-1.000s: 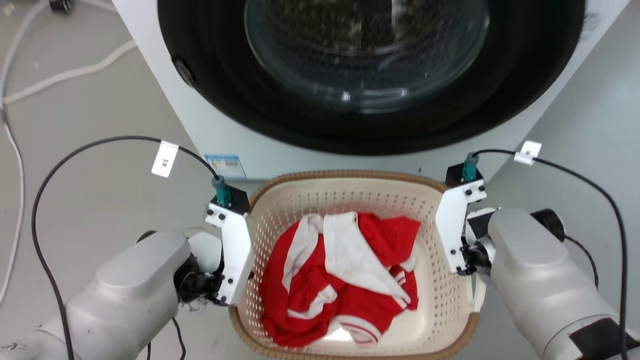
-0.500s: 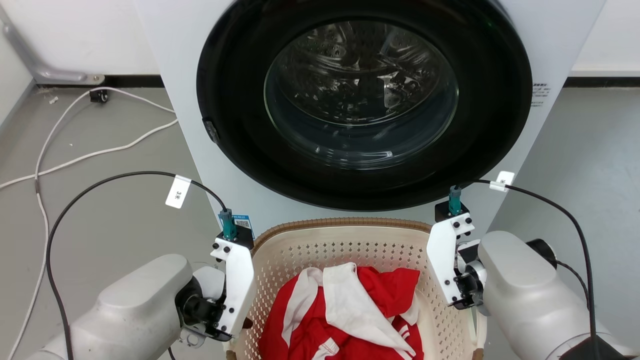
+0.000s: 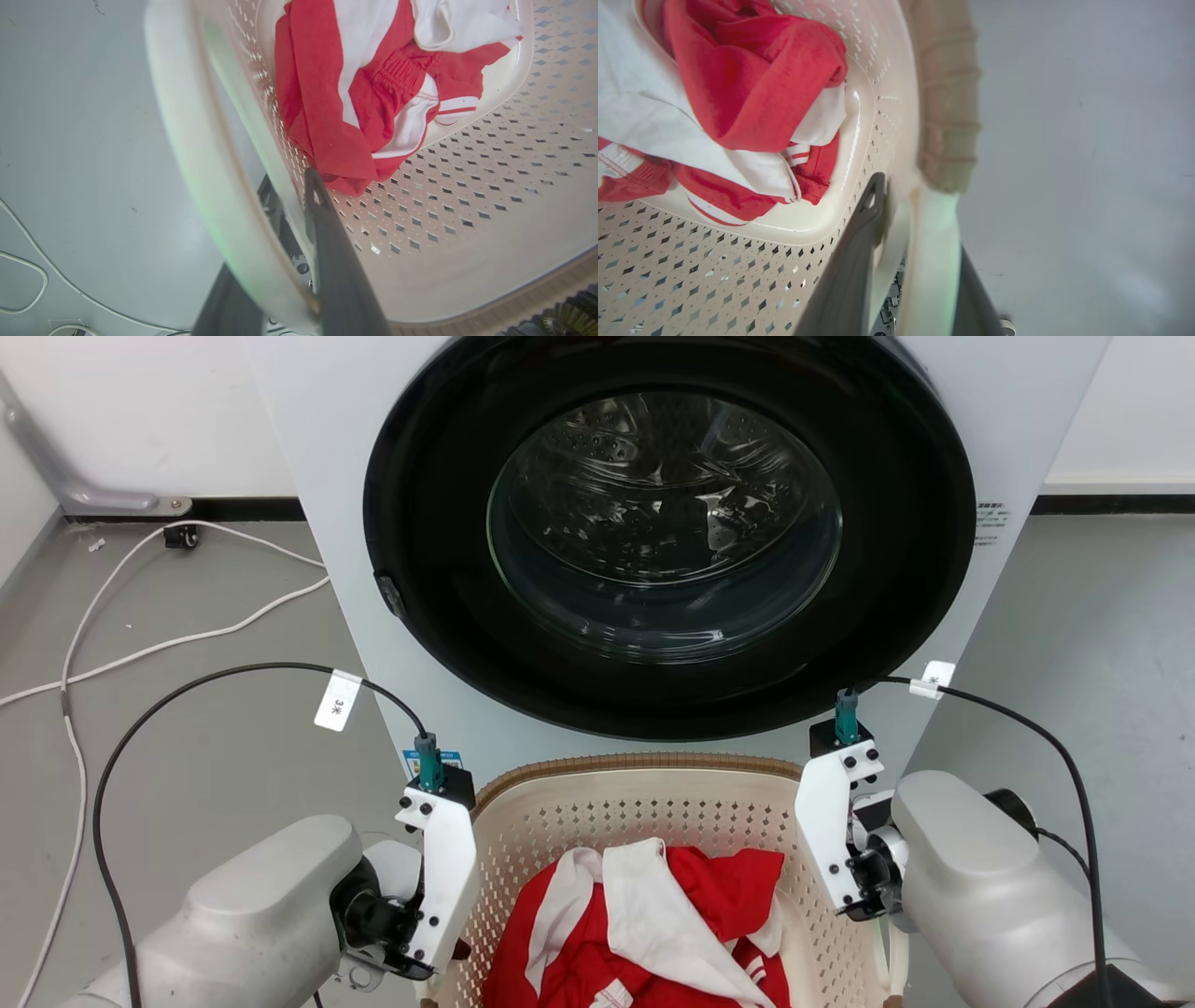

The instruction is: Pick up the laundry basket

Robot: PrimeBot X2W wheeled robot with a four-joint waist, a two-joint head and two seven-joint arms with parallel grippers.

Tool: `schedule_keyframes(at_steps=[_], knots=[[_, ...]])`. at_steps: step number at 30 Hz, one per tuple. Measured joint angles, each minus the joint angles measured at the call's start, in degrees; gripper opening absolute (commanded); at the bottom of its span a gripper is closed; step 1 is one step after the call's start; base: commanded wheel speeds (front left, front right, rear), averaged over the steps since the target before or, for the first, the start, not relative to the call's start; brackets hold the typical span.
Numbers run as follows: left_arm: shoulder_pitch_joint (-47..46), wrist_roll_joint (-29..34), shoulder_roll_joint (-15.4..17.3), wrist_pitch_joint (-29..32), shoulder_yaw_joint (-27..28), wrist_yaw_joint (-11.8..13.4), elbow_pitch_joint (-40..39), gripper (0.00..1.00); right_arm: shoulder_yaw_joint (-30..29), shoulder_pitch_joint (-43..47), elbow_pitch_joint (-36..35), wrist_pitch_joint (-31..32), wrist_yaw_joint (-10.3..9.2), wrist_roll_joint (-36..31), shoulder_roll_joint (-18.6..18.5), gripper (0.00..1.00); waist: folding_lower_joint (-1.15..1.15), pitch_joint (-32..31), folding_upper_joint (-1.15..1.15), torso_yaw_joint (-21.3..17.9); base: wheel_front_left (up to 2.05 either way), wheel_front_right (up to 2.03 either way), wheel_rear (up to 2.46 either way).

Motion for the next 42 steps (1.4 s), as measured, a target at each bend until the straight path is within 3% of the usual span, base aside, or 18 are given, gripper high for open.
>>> schedule_keyframes(at_steps=[42], knots=[[-0.7, -0.3, -0.1, 0.8, -0.1, 0.0, 0.6, 0.00, 3.1, -0.5, 2.1, -0.7, 0.00, 4.3, 0.1, 0.00, 0.00, 0.7, 0.00, -0.7, 0.00, 0.00, 0.00]])
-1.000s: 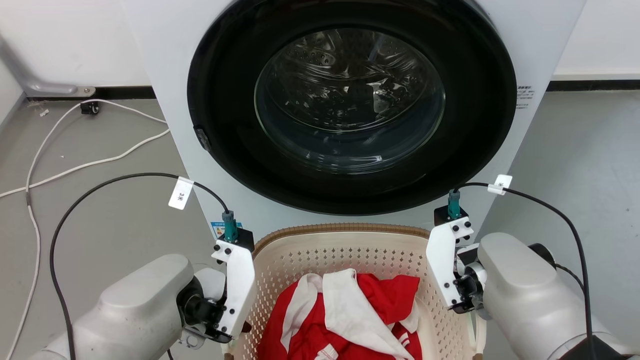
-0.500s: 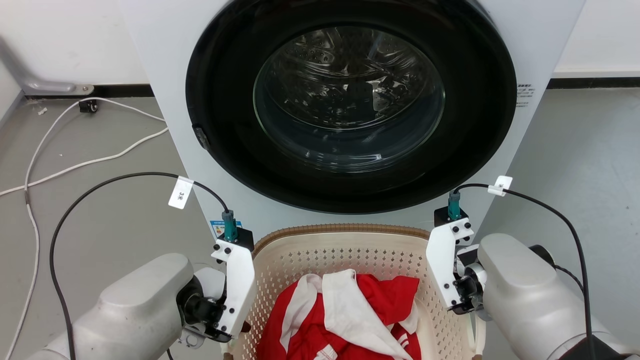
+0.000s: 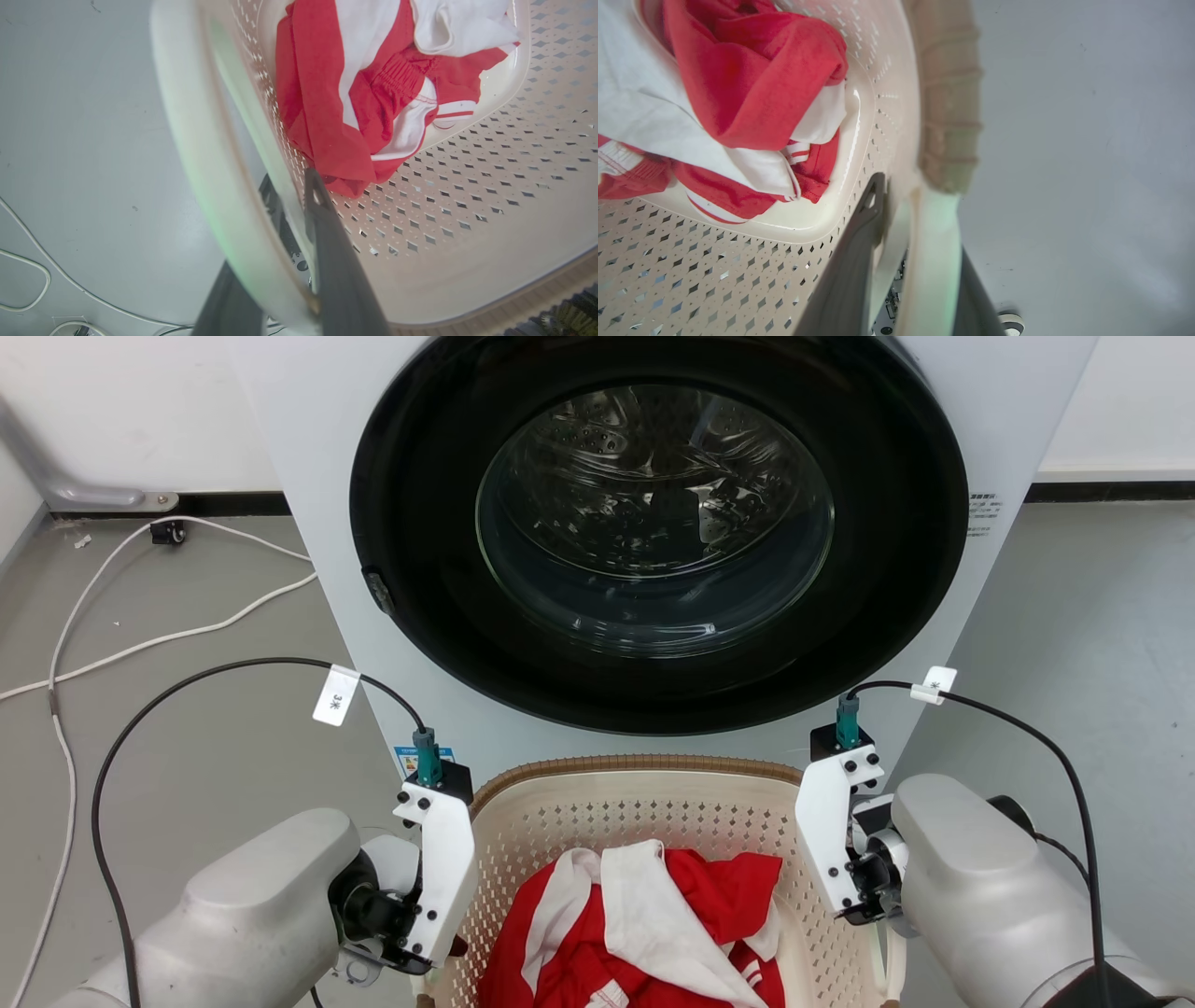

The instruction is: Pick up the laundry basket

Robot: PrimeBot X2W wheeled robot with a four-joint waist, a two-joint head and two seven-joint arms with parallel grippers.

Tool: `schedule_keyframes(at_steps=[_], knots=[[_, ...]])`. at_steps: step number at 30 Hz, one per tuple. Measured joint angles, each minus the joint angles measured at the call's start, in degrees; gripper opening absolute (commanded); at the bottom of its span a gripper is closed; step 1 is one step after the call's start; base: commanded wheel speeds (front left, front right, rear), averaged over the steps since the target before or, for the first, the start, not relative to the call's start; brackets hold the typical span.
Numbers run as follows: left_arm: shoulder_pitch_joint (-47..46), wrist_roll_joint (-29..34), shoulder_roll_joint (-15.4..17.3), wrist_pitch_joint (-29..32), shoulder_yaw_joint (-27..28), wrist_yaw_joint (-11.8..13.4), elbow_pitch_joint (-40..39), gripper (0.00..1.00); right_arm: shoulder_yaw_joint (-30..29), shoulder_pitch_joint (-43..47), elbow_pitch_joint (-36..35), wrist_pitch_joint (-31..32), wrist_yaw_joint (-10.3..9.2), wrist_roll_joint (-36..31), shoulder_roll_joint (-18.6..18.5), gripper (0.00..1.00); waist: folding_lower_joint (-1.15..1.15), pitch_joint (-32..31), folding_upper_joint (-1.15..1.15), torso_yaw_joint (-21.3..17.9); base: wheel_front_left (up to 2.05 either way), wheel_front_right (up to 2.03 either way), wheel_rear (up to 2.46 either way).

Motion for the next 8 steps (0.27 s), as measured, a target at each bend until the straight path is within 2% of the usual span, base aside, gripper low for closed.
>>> schedule_keyframes(at_steps=[8], knots=[[0.0, 0.0, 0.0, 0.1, 0.0, 0.0, -0.1, 0.00, 0.5, -0.1, 0.3, -0.3, 0.00, 0.6, 0.0, 0.00, 0.00, 0.2, 0.00, 0.0, 0.00, 0.00, 0.00]])
